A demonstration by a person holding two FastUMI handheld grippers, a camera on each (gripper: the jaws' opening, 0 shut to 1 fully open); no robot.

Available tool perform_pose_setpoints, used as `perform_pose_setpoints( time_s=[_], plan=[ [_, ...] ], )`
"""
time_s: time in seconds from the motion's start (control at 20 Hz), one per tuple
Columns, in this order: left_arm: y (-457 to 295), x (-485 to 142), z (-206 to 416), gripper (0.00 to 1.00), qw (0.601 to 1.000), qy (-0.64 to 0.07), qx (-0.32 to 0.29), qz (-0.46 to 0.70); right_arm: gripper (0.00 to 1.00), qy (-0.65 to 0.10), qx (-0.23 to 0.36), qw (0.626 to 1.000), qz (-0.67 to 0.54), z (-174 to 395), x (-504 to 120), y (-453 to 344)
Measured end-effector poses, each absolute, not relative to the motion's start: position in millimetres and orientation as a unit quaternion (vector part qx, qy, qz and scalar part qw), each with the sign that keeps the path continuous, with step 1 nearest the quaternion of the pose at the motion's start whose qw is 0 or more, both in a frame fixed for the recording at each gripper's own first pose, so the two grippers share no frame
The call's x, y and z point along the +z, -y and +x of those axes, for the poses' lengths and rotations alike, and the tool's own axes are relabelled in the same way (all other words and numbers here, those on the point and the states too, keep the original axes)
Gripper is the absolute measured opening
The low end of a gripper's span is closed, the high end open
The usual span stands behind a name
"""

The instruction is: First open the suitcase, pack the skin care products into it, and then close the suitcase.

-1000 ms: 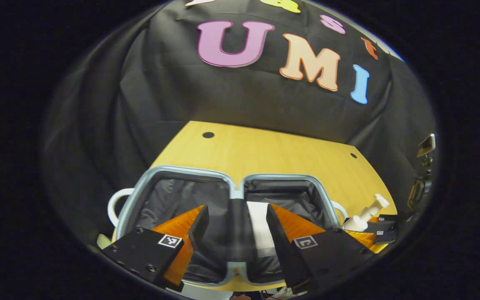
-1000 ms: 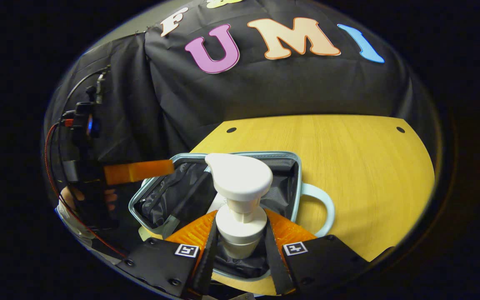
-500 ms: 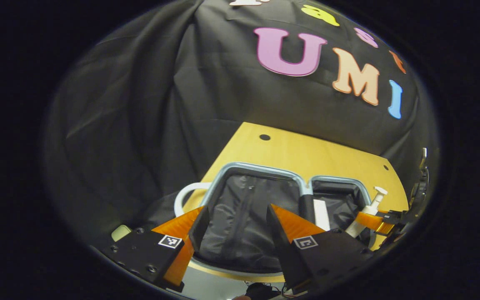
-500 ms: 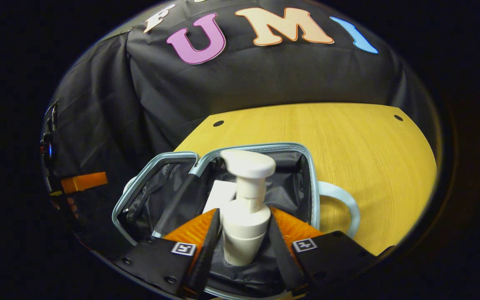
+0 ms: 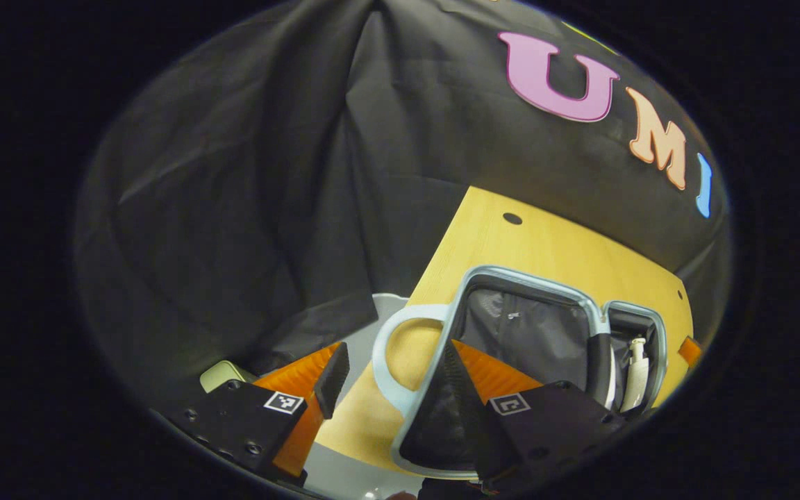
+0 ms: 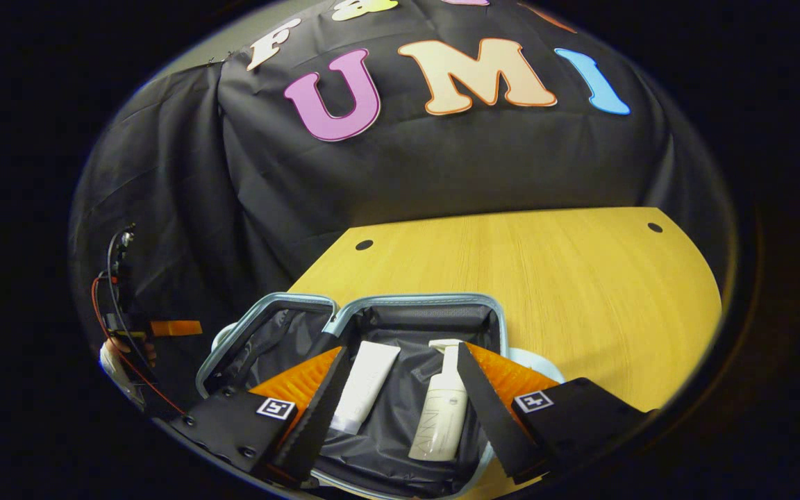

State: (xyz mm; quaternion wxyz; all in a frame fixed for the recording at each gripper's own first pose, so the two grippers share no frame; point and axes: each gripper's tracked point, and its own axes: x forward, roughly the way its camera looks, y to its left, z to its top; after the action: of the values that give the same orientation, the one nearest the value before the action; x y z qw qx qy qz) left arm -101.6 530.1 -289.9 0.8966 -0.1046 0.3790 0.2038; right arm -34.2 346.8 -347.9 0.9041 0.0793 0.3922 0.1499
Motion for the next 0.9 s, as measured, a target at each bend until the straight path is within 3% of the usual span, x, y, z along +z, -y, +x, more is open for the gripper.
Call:
perform_pose_setpoints(
  time_s=[0.35, 0.4, 0.45, 0.55, 0.6, 0.65, 0.75, 0.8, 0.9],
  plan=[
    [-558, -356, -78, 0.84, 0.864, -0.445, 0.182, -0.150, 0.98, -0.359, 0.123, 0.921, 0.087, -11, -309, -335],
    [-562, -362, -77, 0.78, 0.861, -0.451, 0.179, -0.152, 0.98, -0.359, 0.120, 0.921, 0.087, -11, -309, -334],
    [-565, -368, -77, 0.78, 0.856, -0.461, 0.176, -0.153, 0.94, -0.359, 0.116, 0.922, 0.088, -11, -308, -333],
    [-562, -386, -72, 0.77, 0.848, -0.480, 0.167, -0.152, 0.94, -0.360, 0.114, 0.922, 0.087, -11, -307, -333],
    [-562, -393, -75, 0.68, 0.838, -0.495, 0.163, -0.158, 0.94, -0.359, 0.116, 0.922, 0.089, -12, -306, -335],
    [-562, -393, -77, 0.67, 0.835, -0.501, 0.158, -0.163, 0.98, -0.359, 0.116, 0.922, 0.089, -12, -306, -335],
    [-552, -395, -74, 0.57, 0.837, -0.498, 0.147, -0.175, 0.94, -0.358, 0.118, 0.922, 0.087, -12, -305, -335],
    [-547, -388, -69, 0.42, 0.838, -0.495, 0.143, -0.182, 0.98, -0.357, 0.120, 0.922, 0.087, -13, -303, -335],
    [-540, -379, -69, 0.12, 0.840, -0.495, 0.142, -0.169, 0.98, -0.352, 0.127, 0.923, 0.088, -12, -300, -336]
  ],
)
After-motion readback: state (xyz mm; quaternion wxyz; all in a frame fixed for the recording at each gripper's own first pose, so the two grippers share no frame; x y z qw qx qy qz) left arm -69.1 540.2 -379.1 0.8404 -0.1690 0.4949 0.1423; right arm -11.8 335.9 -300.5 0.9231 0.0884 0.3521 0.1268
